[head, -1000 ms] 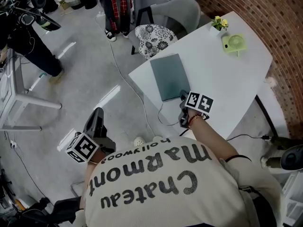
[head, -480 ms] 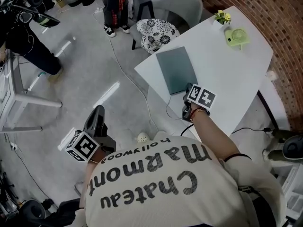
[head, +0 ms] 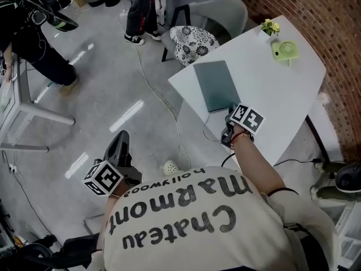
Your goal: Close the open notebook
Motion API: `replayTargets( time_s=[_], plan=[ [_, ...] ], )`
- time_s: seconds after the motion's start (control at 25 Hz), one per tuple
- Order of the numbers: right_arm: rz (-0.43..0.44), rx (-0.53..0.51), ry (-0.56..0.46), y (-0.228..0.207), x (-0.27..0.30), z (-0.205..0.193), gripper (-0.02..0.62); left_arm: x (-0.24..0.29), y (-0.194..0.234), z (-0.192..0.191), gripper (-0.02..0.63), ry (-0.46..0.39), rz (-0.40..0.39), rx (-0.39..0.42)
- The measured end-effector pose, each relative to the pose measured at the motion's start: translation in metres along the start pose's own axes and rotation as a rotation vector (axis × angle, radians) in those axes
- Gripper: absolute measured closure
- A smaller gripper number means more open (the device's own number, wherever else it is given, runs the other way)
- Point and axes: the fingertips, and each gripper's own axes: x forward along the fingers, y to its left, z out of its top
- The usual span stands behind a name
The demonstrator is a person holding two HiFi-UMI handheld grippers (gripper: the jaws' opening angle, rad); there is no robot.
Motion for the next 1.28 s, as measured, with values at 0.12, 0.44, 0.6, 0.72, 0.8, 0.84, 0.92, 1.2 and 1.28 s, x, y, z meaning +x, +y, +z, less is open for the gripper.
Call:
replayTargets(
  time_s=[0.12,0.44,0.6,0.72,0.8,0.84,0.92,1.2,1.28],
  plan=[
    [0.032,-0.002,0.01,0.009,-0.009,-0.003,0.497,-0.006,-0.002,0.001,0.604,-0.017,0.003,0.002],
    [0.172,-0.053,0.01,0.052,-0.033,-0.001,0.53,-0.021,-0.02,0.002,0.604,-0.078,0.009,0.007],
    [0.267,-0.085,0.02,0.076,-0.05,-0.001,0.55,-0.03,-0.038,-0.001,0.604,-0.106,0.018,0.017],
    [0.341,-0.116,0.04,0.091,-0.065,-0.007,0.565,-0.04,-0.05,-0.009,0.604,-0.126,0.024,0.015],
    [0.392,-0.133,0.048,0.101,-0.076,-0.01,0.578,-0.049,-0.055,-0.013,0.604,-0.144,0.037,0.013],
    [0.418,-0.139,0.053,0.106,-0.082,-0.012,0.584,-0.054,-0.057,-0.014,0.604,-0.155,0.046,0.011],
    [0.471,-0.147,0.064,0.114,-0.096,-0.015,0.592,-0.064,-0.063,-0.018,0.604,-0.176,0.064,0.009],
    [0.664,-0.179,0.062,0.118,-0.146,-0.013,0.592,-0.091,-0.102,-0.042,0.604,-0.239,0.077,0.025],
    [0.724,-0.174,0.05,0.112,-0.162,-0.014,0.592,-0.099,-0.114,-0.056,0.604,-0.241,0.079,0.028]
  ],
)
